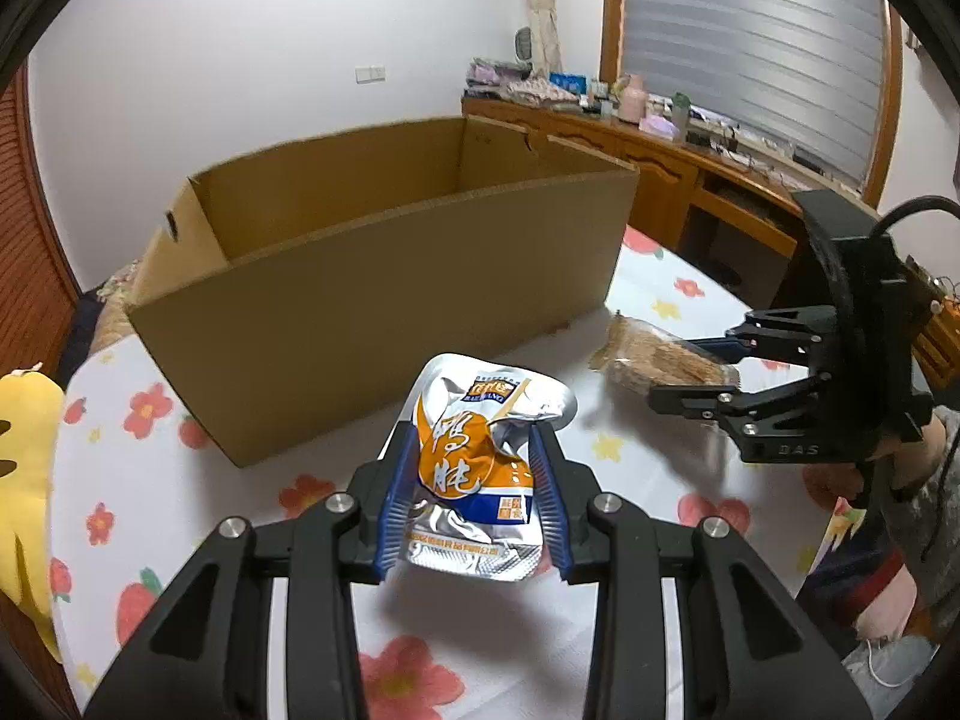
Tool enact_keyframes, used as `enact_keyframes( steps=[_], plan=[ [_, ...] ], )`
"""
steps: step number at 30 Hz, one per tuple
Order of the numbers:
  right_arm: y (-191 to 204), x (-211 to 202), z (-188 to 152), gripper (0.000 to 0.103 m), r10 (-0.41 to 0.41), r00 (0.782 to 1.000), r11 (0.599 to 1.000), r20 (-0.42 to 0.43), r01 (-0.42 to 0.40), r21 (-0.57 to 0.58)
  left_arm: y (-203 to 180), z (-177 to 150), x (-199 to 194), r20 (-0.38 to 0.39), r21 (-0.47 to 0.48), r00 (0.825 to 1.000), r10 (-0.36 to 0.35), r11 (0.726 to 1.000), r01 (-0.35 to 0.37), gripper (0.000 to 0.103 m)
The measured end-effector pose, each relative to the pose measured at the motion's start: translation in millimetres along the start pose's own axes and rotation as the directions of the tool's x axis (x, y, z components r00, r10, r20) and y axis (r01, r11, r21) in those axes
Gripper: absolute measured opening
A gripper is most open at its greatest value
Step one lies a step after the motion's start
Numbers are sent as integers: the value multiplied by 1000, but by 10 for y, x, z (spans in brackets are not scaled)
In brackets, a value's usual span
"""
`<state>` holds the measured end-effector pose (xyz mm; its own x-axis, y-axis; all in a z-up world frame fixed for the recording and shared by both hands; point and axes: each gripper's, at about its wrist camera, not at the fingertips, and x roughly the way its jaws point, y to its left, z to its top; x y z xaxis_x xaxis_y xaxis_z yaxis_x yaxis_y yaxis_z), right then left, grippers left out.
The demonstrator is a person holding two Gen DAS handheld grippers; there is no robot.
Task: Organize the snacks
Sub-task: 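Carry both packets over the box and open both tools to drop them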
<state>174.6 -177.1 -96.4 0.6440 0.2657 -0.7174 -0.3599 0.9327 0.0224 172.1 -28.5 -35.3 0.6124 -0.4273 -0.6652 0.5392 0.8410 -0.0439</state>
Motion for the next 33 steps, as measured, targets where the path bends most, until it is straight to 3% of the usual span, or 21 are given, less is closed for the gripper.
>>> enact_keyframes(
  steps=[7,17,33],
  plan=[
    [63,-402,230,44,-8,995,1000,104,11,-27,88,189,-253,90,-21,996,21,1000,-19,36],
    [168,-812,661,45,-21,976,997,218,37,-67,372,555,-587,204,-51,977,66,997,-57,36],
    [121,-650,1317,45,-24,966,996,258,46,-79,805,927,-367,232,-107,967,106,991,-83,36]
  ],
)
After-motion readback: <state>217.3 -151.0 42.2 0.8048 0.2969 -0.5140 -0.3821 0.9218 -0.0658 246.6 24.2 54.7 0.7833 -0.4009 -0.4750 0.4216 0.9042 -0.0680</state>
